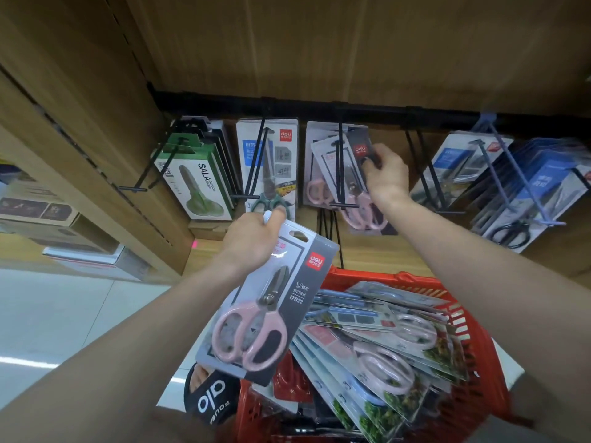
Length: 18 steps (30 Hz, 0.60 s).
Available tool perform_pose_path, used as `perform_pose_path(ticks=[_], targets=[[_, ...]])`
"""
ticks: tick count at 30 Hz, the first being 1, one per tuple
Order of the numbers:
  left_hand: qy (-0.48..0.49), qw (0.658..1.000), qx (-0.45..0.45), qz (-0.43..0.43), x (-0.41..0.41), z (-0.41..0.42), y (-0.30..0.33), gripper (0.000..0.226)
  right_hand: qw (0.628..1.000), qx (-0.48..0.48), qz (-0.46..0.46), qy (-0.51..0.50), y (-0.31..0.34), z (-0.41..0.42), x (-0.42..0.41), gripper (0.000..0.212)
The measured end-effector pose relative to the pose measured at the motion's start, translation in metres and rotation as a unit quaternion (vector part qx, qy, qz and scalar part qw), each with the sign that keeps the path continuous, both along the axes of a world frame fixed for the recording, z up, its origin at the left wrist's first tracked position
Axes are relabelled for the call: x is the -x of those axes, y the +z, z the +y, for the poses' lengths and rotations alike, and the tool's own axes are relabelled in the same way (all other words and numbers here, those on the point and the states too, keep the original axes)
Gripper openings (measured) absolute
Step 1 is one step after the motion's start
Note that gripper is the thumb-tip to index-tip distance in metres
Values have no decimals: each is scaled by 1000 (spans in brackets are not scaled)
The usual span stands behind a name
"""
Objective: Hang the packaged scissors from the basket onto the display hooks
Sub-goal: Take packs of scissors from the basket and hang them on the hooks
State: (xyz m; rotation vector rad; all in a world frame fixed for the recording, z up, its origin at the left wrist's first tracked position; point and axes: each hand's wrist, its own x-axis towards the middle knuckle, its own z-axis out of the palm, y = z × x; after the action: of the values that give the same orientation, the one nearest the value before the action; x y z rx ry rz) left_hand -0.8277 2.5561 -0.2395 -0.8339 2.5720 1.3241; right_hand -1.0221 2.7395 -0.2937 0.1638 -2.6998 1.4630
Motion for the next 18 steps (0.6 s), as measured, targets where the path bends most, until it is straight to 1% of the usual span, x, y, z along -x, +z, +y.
perform_pose_path(ticks=[2,5,9,13,15,17,18], targets=[[-2,1000,1,7,1,2,0,58,998,40,-37,-18,-8,-6,4,14],[11,1000,-23,19,3,5,3,59,991,93,-94,-34,-19,-20,6,7],[2,999,-21,36,7,7,4,58,984,108,-123,-67,-24,-34,12,12],[3,999,-19,29,11,6,1,57,983,85,-133,-91,-22,-30,17,27],[6,999,-24,27,12,5,-2,57,981,76,-146,-99,-18,-25,11,40],[17,999,-33,33,14,6,-3,59,982,36,-159,-92,-14,-18,-1,57],[23,998,-39,37,15,8,-2,60,983,22,-167,-79,-13,-13,-10,61]])
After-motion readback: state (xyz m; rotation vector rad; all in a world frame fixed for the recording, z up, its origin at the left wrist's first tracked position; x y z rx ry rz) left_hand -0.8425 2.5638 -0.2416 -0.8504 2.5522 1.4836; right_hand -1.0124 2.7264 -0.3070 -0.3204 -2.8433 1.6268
